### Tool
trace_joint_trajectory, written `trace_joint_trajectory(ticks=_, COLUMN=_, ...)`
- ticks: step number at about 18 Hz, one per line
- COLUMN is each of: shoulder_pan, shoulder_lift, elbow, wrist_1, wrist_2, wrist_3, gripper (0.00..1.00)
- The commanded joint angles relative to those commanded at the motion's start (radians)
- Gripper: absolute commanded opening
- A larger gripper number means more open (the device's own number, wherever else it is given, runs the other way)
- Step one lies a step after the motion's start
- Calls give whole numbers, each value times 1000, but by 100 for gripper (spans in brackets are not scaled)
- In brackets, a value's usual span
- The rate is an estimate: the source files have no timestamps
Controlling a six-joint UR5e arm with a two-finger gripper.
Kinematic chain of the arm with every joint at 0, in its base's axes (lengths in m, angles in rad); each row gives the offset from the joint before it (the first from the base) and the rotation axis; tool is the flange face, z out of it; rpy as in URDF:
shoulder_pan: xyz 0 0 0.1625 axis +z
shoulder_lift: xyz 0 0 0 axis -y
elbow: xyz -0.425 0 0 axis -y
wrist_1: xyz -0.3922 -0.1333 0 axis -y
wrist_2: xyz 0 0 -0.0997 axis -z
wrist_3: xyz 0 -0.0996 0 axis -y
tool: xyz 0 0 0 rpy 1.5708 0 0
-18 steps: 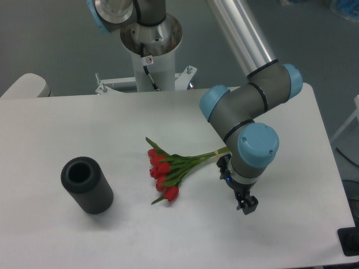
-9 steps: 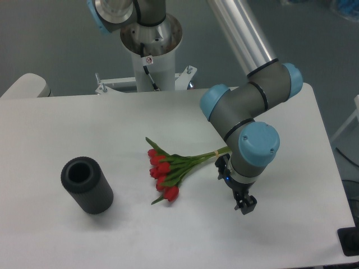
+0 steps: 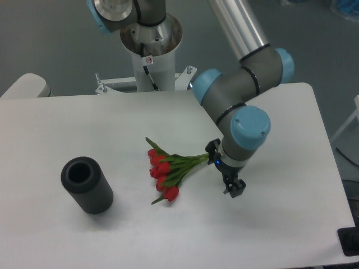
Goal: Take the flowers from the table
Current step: 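Move the gripper over the tulip stems and lower it onto them, then close the gripper around the green tulip stems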
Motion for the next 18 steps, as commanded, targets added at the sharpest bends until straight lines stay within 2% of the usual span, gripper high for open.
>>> trace_joint_trajectory(ticks=8, shoulder_pan=3, shoulder_lift=9, elbow=-95, wrist_1=12, wrist_2=2, wrist_3=-5, gripper=100)
trace_joint_trajectory(ticks=13, shoulder_pan=14, shoulder_lift=5, elbow=-187, wrist_1=138, wrist_2=0, wrist_3=-8, gripper=100)
trace_joint_trajectory(ticks=14, shoulder_pan=14, shoulder_lift=5, elbow=-201, wrist_1=152, wrist_2=2, wrist_3=-9, gripper=92)
trace_joint_trajectory(ticks=15, shoulder_pan=14, shoulder_lift=3, elbow=-206, wrist_1=153, wrist_2=2, wrist_3=-9, gripper=79)
trace_joint_trajectory(ticks=18, shoulder_pan=11, shoulder_lift=2, elbow=-204, wrist_1=150, wrist_2=2, wrist_3=-20, gripper=31)
